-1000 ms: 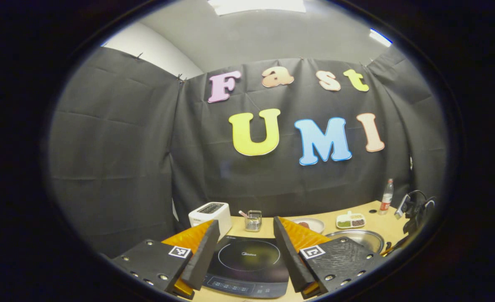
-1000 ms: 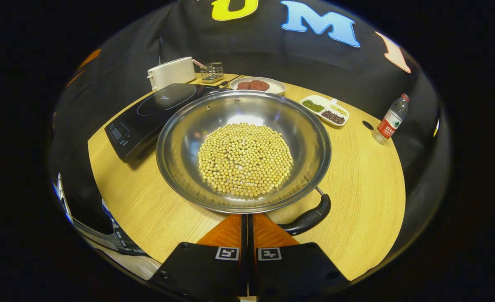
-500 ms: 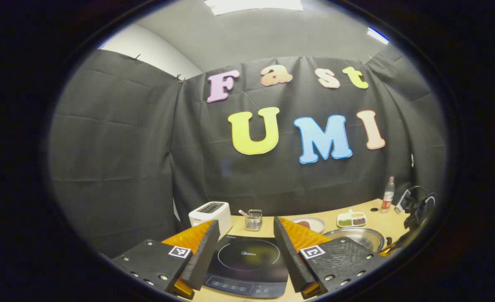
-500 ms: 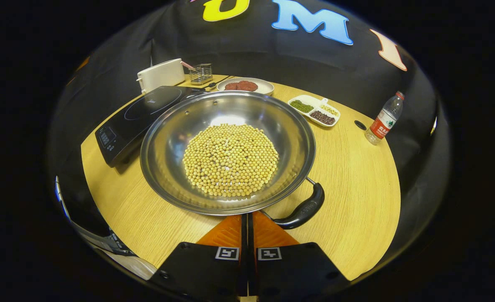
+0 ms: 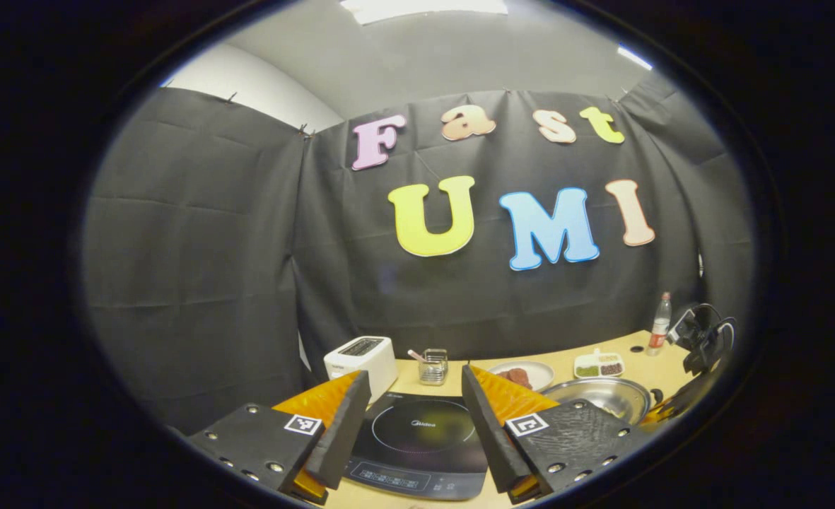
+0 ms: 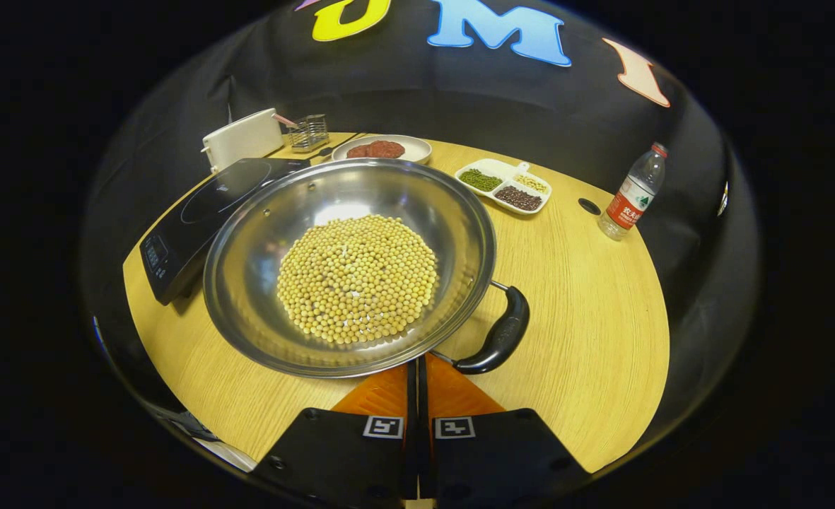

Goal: First push the handle of the pot to place it horizontally, then grasp the pot with both hands and set it on the induction cooktop.

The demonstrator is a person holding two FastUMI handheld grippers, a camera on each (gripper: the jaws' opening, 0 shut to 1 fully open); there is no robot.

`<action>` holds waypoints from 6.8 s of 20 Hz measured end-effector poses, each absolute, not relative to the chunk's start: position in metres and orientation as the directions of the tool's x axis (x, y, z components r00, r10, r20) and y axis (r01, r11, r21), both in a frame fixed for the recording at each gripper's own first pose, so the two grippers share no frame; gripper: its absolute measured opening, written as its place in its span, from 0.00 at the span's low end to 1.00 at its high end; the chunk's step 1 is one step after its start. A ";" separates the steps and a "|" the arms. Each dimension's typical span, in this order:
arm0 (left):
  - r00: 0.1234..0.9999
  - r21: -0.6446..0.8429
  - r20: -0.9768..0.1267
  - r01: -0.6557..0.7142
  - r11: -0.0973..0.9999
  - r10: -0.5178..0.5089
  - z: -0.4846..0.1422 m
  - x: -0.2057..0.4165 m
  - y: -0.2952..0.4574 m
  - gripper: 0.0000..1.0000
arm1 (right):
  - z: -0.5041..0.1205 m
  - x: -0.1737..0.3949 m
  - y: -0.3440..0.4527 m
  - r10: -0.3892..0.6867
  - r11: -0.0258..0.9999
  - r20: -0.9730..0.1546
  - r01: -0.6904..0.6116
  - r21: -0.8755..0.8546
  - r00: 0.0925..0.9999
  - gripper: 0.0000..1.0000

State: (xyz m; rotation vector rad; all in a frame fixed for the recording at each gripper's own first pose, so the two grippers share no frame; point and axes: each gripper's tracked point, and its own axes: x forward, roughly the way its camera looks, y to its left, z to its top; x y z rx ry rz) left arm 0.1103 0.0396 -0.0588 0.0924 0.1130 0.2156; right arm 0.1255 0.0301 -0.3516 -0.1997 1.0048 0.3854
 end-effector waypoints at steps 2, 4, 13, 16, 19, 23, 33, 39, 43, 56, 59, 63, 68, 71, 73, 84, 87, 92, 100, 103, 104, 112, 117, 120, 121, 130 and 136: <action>0.968 0.107 -0.105 -0.216 0.971 0.227 -0.059 0.111 0.041 0.76 | -0.352 0.132 0.026 0.216 0.921 -0.849 -0.389 0.013 0.482 0.02; 0.966 0.109 -0.108 -0.224 0.969 0.235 -0.060 0.110 0.041 0.76 | -0.354 0.140 0.021 0.197 0.928 -0.847 -0.374 -0.002 0.494 0.00; 0.968 0.092 -0.112 -0.216 0.972 0.226 -0.067 0.115 0.028 0.76 | -0.355 0.161 -0.005 0.084 0.957 -0.826 -0.275 -0.088 0.558 0.02; 0.973 0.081 -0.116 -0.190 0.978 0.199 -0.072 0.121 0.019 0.77 | -0.345 0.154 -0.010 0.076 0.964 -0.814 -0.250 -0.087 0.576 0.02; 0.979 0.067 -0.117 -0.157 0.985 0.164 -0.075 0.129 0.009 0.79 | -0.321 0.151 -0.014 0.078 0.979 -0.775 -0.194 -0.058 0.627 0.04; 0.987 0.050 -0.122 -0.099 0.994 0.104 -0.082 0.141 -0.003 0.79 | -0.280 0.152 -0.009 0.097 0.990 -0.684 -0.140 -0.008 0.723 0.44; 0.980 0.013 -0.195 0.042 0.999 -0.038 -0.118 0.196 -0.031 0.77 | -0.222 0.168 -0.003 0.085 0.994 -0.535 -0.108 -0.012 0.841 0.96; 0.952 -0.032 -0.279 0.118 0.993 -0.122 -0.161 0.235 -0.060 0.77 | -0.235 0.178 -0.005 0.084 0.993 -0.555 -0.115 -0.022 0.827 0.96; 0.927 -0.047 -0.340 0.152 0.987 -0.158 -0.194 0.249 -0.072 0.77 | -0.244 0.186 -0.003 0.088 0.993 -0.563 -0.120 -0.019 0.822 0.94; 0.804 -0.127 -0.557 0.166 0.978 -0.209 -0.315 0.286 -0.093 0.80 | -0.291 0.213 0.007 0.110 0.989 -0.631 -0.148 -0.008 0.768 0.96; 0.788 -0.136 -0.575 0.173 0.975 -0.220 -0.324 0.289 -0.097 0.80 | -0.299 0.215 0.009 0.112 0.988 -0.643 -0.157 -0.013 0.758 0.96; 0.769 -0.141 -0.595 0.186 0.972 -0.233 -0.335 0.292 -0.104 0.80 | -0.307 0.219 0.009 0.114 0.986 -0.653 -0.163 -0.015 0.749 0.96; 0.749 -0.137 -0.624 0.174 0.975 -0.222 -0.347 0.292 -0.107 0.77 | -0.313 0.221 0.006 0.110 0.987 -0.665 -0.158 -0.013 0.739 0.96; 0.737 -0.122 -0.644 0.168 0.978 -0.207 -0.356 0.294 -0.109 0.86 | -0.319 0.222 0.004 0.104 0.989 -0.673 -0.149 -0.009 0.732 0.96; 0.746 -0.107 -0.638 0.163 0.981 -0.193 -0.354 0.297 -0.109 0.78 | -0.325 0.222 0.003 0.100 0.990 -0.683 -0.142 -0.005 0.724 0.96; 0.748 -0.085 -0.648 0.116 0.990 -0.143 -0.355 0.295 -0.102 0.64 | -0.345 0.218 -0.001 0.096 0.994 -0.741 -0.097 0.041 0.665 0.68; 0.749 -0.076 -0.648 0.116 0.990 -0.137 -0.355 0.296 -0.102 0.63 | -0.347 0.220 -0.002 0.096 0.995 -0.751 -0.069 0.067 0.654 0.62; 0.743 -0.054 -0.657 0.123 0.991 -0.128 -0.355 0.291 -0.103 0.58 | -0.347 0.221 -0.001 0.112 0.994 -0.769 -0.072 0.086 0.629 0.45; 0.766 -0.017 -0.634 0.118 0.993 -0.101 -0.339 0.295 -0.109 0.50 | -0.342 0.222 -0.004 0.108 0.994 -0.772 -0.049 0.099 0.627 0.44; 0.770 -0.049 -0.627 0.114 0.992 -0.119 -0.334 0.295 -0.108 0.55 | -0.329 0.219 -0.004 0.085 0.996 -0.758 -0.044 0.074 0.646 0.47; 0.771 -0.056 -0.625 0.114 0.992 -0.124 -0.332 0.293 -0.107 0.53 | -0.324 0.218 -0.002 0.082 0.996 -0.759 -0.040 0.073 0.646 0.44; 0.779 -0.072 -0.604 0.160 0.984 -0.171 -0.306 0.293 -0.070 0.55 | -0.296 0.198 0.031 0.044 0.998 -0.746 0.007 0.066 0.665 0.47; 0.793 -0.074 -0.583 0.161 0.984 -0.174 -0.293 0.293 -0.043 0.53 | -0.282 0.194 0.059 0.039 0.998 -0.728 0.008 0.061 0.684 0.47; 0.800 -0.081 -0.575 0.151 0.985 -0.170 -0.289 0.293 -0.015 0.53 | -0.274 0.195 0.079 0.044 0.998 -0.720 0.000 0.061 0.693 0.44; 0.803 -0.081 -0.572 0.149 0.985 -0.169 -0.287 0.294 -0.007 0.53 | -0.272 0.195 0.085 0.046 0.998 -0.717 -0.002 0.062 0.696 0.47; 0.814 -0.074 -0.565 0.115 0.991 -0.137 -0.284 0.296 0.057 0.53 | -0.265 0.200 0.143 0.076 0.997 -0.708 -0.046 0.062 0.703 0.47; 0.818 -0.071 -0.563 0.092 0.993 -0.116 -0.286 0.297 0.096 0.53 | -0.263 0.204 0.179 0.094 0.996 -0.703 -0.071 0.062 0.705 0.47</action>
